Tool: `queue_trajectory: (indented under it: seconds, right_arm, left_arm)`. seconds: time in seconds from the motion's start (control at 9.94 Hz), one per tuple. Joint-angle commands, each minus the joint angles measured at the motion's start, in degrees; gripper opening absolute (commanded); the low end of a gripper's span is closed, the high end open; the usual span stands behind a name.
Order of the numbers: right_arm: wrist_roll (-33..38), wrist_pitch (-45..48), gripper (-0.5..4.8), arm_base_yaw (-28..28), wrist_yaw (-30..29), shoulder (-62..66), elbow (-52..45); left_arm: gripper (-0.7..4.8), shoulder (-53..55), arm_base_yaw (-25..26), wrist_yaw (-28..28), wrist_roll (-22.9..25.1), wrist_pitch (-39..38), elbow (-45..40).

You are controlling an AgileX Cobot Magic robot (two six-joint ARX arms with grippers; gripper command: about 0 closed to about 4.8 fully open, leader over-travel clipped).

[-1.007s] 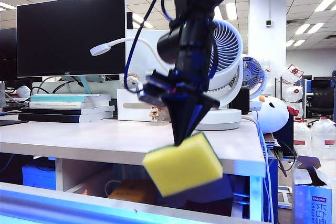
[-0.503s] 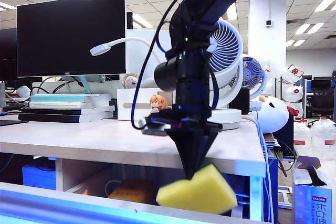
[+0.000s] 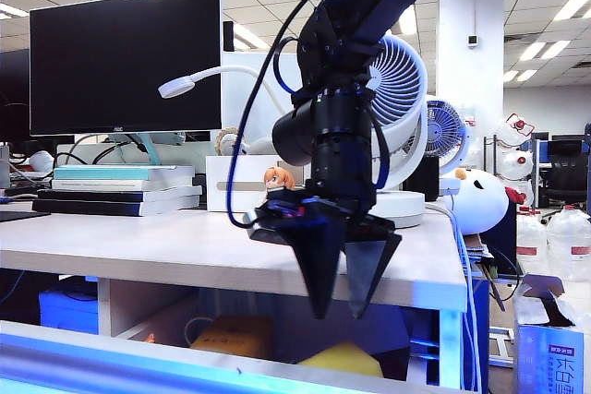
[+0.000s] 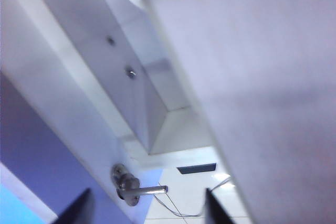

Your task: Open the drawer, place the cleaning sponge inside, then close the drawer.

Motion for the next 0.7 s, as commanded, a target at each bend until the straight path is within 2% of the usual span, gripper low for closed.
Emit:
queue_trajectory:
  seconds: [0.1, 0.2, 0.3, 0.4, 0.5, 0.6, 0.7]
  right_arm:
    - [1.5, 0.4, -0.02, 0.3, -2.1, -2.4, 0.4]
    - [2.6, 3.3, -0.02, 1.3, -9.8, -5.8, 0.4]
    - [3.0, 4.0, -0.02, 2.5, -10.3, -6.4, 0.4]
    - [3.0, 7.5, -0.02, 9.4, -12.9, -7.3, 0.4]
    - [3.1, 10.3, -0.02, 13.2, -13.5, -7.3, 0.4]
    - [3.3, 19.9, -0.02, 20.2, -11.0, -7.2, 0.1]
    - [3.3, 23.9, -0.02, 21.8, -9.0, -7.1, -2.8]
  left_arm:
    - [-0.05, -0.1, 0.0, 0.2, 0.2, 0.8, 0.3]
    - [-0.05, -0.1, 0.0, 0.2, 0.2, 0.8, 0.3]
    - [-0.05, -0.1, 0.0, 0.2, 0.2, 0.8, 0.3]
    - [-0.05, -0.1, 0.0, 0.2, 0.2, 0.7, 0.3]
    - [-0.05, -0.1, 0.0, 0.2, 0.2, -0.1, 0.3]
    - [-0.05, -0.1, 0.0, 0.2, 0.2, -1.5, 0.3]
    - [-0.05, -0.1, 0.0, 0.2, 0.2, -1.5, 0.3]
